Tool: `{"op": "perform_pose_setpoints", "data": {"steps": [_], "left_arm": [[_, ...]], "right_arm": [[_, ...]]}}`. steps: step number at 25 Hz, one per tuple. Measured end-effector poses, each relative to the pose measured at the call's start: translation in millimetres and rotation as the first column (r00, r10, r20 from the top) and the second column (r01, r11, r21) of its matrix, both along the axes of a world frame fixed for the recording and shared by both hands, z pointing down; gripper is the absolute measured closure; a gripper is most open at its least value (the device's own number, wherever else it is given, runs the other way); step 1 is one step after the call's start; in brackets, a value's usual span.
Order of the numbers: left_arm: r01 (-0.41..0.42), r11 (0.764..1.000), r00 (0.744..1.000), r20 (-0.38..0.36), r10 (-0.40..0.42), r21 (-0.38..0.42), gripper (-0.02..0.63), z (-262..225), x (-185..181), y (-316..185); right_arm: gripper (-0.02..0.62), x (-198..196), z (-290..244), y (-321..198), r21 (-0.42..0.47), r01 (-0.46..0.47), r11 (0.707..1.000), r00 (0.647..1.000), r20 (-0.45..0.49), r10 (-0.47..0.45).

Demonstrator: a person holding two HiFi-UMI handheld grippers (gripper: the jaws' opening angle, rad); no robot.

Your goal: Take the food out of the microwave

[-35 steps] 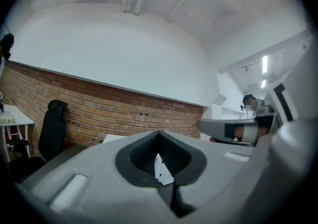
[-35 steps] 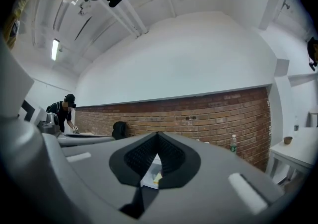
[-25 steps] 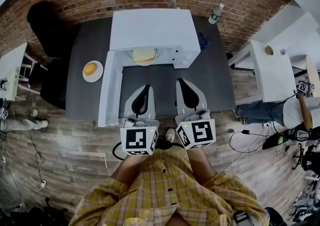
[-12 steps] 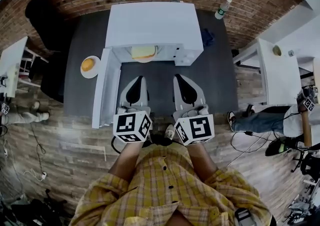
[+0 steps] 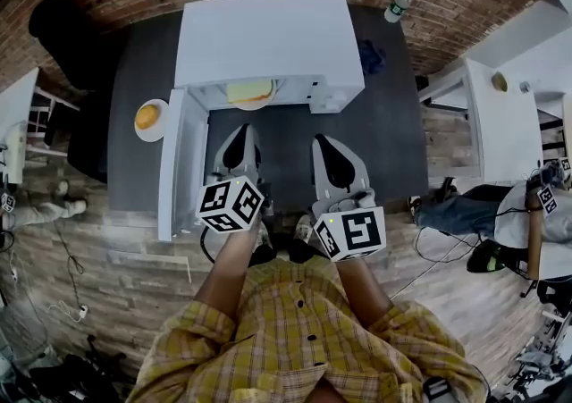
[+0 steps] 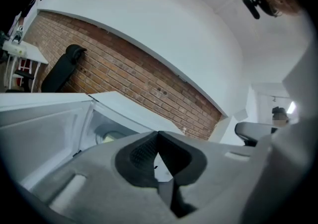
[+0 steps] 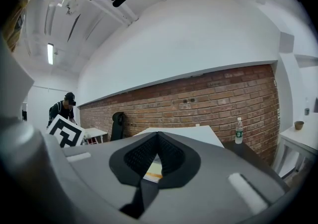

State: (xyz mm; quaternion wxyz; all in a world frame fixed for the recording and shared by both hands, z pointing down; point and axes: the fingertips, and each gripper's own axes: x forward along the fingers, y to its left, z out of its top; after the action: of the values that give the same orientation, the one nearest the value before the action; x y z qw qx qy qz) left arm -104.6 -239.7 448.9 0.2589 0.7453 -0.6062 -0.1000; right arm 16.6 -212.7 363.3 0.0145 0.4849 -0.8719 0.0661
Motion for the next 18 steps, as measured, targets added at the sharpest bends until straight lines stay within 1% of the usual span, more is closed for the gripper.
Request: {"op": "perform_pose_setpoints", "data": {"steps": [4, 7, 8, 9, 12, 15, 18], "left_arm": [[0.002, 0.999, 0.994, -0.114, -0.008, -0.051, 0.606, 29.3, -2.1, -18.5], [0.008, 0.997, 0.988, -0.152, -0.02, -0.079, 0.606, 49.2, -4.1, -28.0], [0.009, 0.996, 0.985, -0.171, -0.024, -0.091, 0.599, 55.7, -4.2, -30.9], [0.009, 0.994, 0.98, -0.195, -0.03, -0.105, 0.57, 62.1, -4.2, -34.0], [0.024, 0.989, 0.96, -0.274, -0.063, -0.143, 0.565, 81.1, -6.5, -43.9], [0.035, 0.983, 0.925, -0.366, -0.099, -0.178, 0.541, 104.8, -9.4, -50.3], [0.028, 0.978, 0.905, -0.409, -0.113, -0.206, 0.535, 129.3, -9.8, -56.9]], "right_arm": [[0.591, -1.7, 5.5, -7.8, -0.007, 0.003, 1.0, 1.0, -0.003, -0.003], [0.592, -2.7, 11.2, -11.1, -0.013, 0.007, 1.0, 1.0, -0.008, -0.007], [0.591, -2.6, 13.0, -12.4, -0.015, 0.008, 1.0, 1.0, -0.01, -0.009], [0.592, -2.4, 14.6, -14.2, -0.019, 0.009, 1.0, 1.0, -0.011, -0.009], [0.591, -2.2, 18.8, -21.2, -0.029, 0.011, 1.0, 1.0, -0.013, -0.011], [0.591, -2.0, 25.7, -25.4, -0.045, 0.01, 0.999, 1.0, -0.007, -0.01], [0.591, -3.9, 31.4, -31.4, -0.057, 0.008, 0.998, 1.0, 0.001, -0.008]]}}
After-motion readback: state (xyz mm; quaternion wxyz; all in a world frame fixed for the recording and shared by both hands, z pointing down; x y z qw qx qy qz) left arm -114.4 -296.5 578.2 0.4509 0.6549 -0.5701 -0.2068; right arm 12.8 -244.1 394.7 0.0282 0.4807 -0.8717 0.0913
